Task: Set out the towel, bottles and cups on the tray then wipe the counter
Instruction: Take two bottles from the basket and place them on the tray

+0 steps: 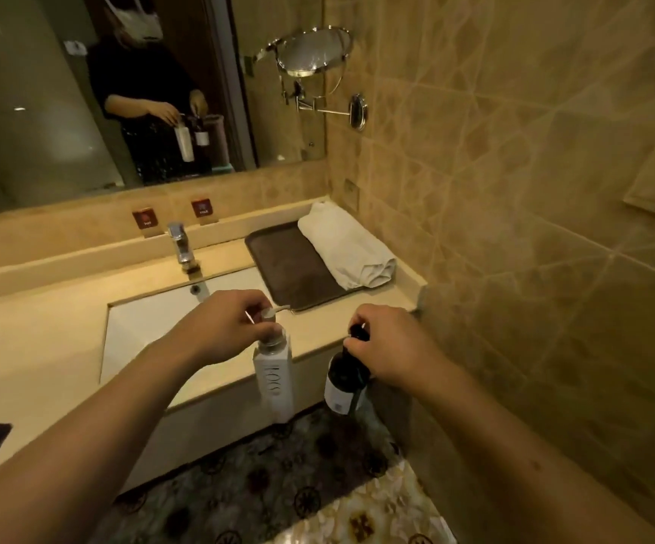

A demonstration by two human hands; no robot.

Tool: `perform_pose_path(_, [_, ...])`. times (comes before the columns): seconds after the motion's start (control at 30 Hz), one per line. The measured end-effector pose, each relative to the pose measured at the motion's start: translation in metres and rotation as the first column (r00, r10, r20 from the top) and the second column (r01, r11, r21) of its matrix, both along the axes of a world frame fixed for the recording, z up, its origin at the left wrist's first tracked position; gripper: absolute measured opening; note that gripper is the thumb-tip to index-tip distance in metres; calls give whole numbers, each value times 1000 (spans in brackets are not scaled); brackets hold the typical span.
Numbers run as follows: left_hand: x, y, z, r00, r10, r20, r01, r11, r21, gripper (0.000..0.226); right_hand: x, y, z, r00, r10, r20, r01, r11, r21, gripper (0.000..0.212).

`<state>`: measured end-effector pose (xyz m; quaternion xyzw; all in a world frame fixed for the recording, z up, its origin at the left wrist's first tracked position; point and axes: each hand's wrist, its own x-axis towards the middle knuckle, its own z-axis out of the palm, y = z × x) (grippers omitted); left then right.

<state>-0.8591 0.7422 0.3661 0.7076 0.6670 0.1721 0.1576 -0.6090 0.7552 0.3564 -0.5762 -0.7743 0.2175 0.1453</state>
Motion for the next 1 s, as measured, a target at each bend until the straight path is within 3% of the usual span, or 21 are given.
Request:
perform_pose_path(0.37, [-17,167,36,972,234,21,-234,971,41,20,-21,203,15,990,138,-16,-137,989,49,15])
perform_pose_path(0.57, [-50,266,39,965,263,-24,-261,963,67,18,-60,289,11,986,146,-78,-144,989,34,16])
perform_pose_path(1.0, [-159,485,-27,972,235,10,-235,969,74,38,-181,443,-21,999,44,17,-43,997,-57,20])
